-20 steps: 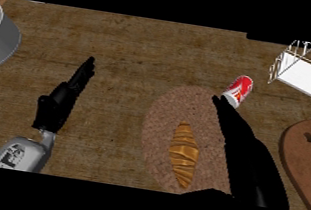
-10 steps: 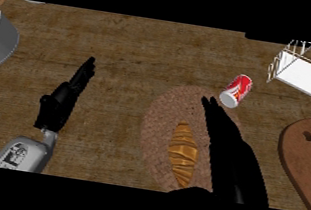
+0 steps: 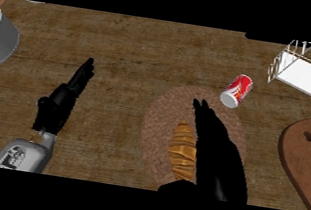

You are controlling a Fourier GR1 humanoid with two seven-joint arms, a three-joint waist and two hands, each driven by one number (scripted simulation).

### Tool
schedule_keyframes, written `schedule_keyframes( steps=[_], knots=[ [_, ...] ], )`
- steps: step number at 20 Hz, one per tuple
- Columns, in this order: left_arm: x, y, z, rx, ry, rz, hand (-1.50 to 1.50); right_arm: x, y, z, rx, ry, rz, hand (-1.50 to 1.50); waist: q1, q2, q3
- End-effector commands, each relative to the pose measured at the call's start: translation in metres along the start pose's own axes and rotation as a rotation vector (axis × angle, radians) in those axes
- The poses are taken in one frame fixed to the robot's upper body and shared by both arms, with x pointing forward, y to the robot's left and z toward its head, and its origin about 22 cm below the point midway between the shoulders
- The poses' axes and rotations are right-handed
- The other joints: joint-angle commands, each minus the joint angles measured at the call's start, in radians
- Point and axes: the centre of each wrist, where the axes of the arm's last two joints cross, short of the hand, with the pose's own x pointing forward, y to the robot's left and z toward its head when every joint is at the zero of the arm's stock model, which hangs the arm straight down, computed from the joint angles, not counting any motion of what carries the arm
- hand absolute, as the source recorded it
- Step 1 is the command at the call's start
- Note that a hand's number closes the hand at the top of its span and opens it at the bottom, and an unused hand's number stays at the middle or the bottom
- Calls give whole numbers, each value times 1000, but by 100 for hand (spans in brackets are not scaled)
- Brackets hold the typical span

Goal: Pick the croissant from the placemat and place it in the tiered shelf

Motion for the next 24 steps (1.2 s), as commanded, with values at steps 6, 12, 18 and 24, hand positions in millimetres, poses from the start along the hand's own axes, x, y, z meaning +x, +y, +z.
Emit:
schedule_keyframes(
  steps=[6,12,18,24],
  knots=[
    [3,0,-6,-17,-14,13,0,10,-6,-18,14,162,61,-150,2,1,0],
    [1,6,-1,-1,-7,9,0,-7,23,-17,39,189,90,-150,1,1,0],
    [7,0,-11,1,-10,-2,0,-14,35,-17,42,188,108,-150,-2,1,1],
    [14,0,-1,-9,-6,-7,0,-15,26,-32,25,221,107,-150,2,1,1]
  ],
)
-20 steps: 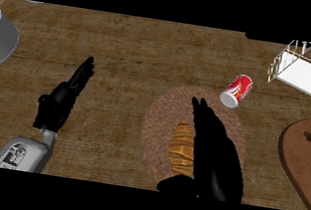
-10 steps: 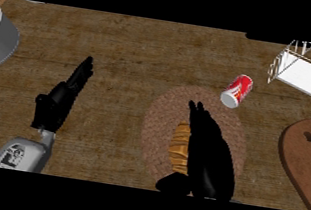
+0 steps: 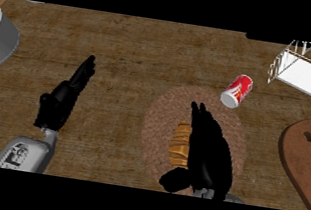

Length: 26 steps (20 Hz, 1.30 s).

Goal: Pick the croissant from the placemat and place it in the tiered shelf

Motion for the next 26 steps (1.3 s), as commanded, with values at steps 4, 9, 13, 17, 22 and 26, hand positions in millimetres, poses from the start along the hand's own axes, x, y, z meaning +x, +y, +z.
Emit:
schedule_keyframes(
  steps=[4,9,13,17,22,26],
  knots=[
    [-6,1,-3,1,-5,-4,0,-2,11,-5,34,91,8,-150,-1,0,0],
    [7,-3,4,4,-5,3,0,-19,28,-17,54,77,31,-150,1,0,0],
    [0,13,-19,29,8,6,0,-15,15,-12,78,92,35,-150,-3,0,0],
    [4,1,-2,-16,3,-8,0,-14,40,-19,108,74,66,150,1,0,0],
    [0,-16,1,-10,13,-7,0,-19,28,-21,84,21,170,150,0,0,0],
    [6,3,7,-1,15,-5,0,-30,27,-13,37,23,144,150,-1,0,0]
  ],
)
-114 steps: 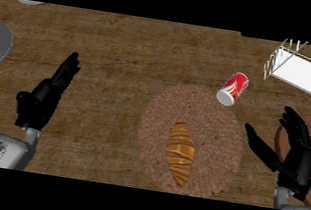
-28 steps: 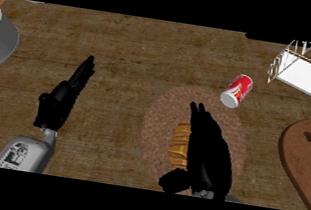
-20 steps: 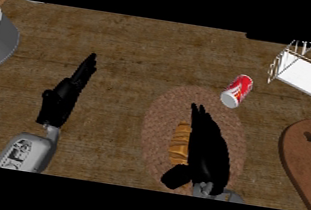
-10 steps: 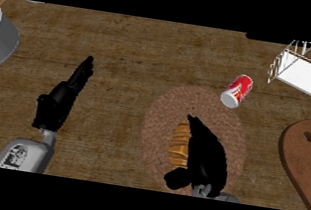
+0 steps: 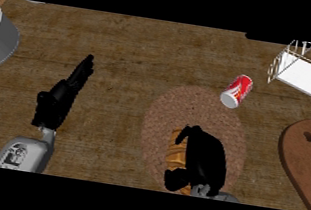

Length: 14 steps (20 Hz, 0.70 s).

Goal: Pick the croissant from the placemat and place it in the tiered shelf

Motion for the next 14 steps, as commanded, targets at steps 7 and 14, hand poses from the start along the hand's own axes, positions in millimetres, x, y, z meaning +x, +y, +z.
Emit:
schedule_keyframes(
  steps=[7,14],
  knots=[
    [-15,-11,5,-18,-22,11,0,8,-62,-95,-134,275,-111,150,18,11,1],
    [-2,-6,-6,5,-32,-12,0,30,-101,-90,-334,147,-325,150,10,5,1]
  ],
)
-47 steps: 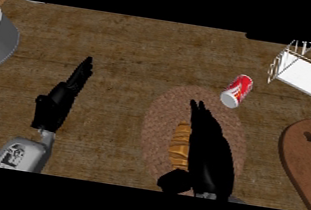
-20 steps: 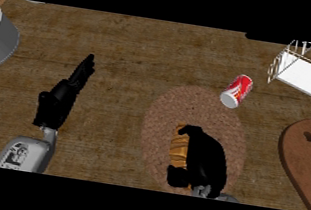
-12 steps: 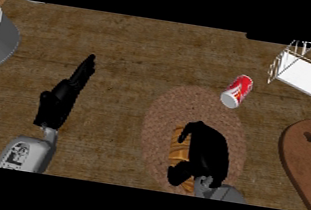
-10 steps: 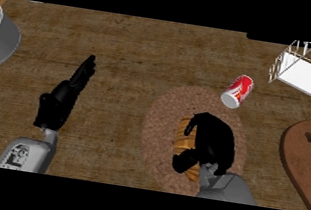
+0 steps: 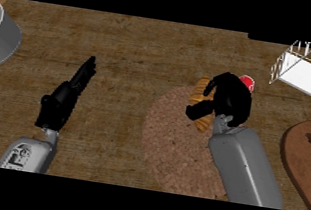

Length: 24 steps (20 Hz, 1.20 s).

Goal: Pick the croissant from the placemat and place it in the tiered shelf

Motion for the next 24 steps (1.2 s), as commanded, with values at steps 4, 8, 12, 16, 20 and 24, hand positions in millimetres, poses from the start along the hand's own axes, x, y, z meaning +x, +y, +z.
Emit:
schedule_keyframes(
  steps=[4,8,12,16,20,24],
  knots=[
    [-5,-8,-5,16,4,-2,0,22,-36,18,-227,-107,-351,150,-10,-3,0],
    [-1,0,-10,-9,17,-7,0,53,-56,36,-324,-116,-351,150,-7,-3,-1],
    [4,10,3,-3,11,2,0,54,-103,65,-432,-90,-364,150,-14,-10,-1],
    [-3,2,11,0,14,9,0,56,-138,65,-546,-35,-280,150,-12,-9,-1],
    [9,0,-3,1,14,24,0,55,-169,56,-649,-35,-290,150,-10,-5,-1],
    [-1,15,16,13,15,-4,0,46,-193,69,-743,3,-259,150,-11,-8,-1]
  ],
)
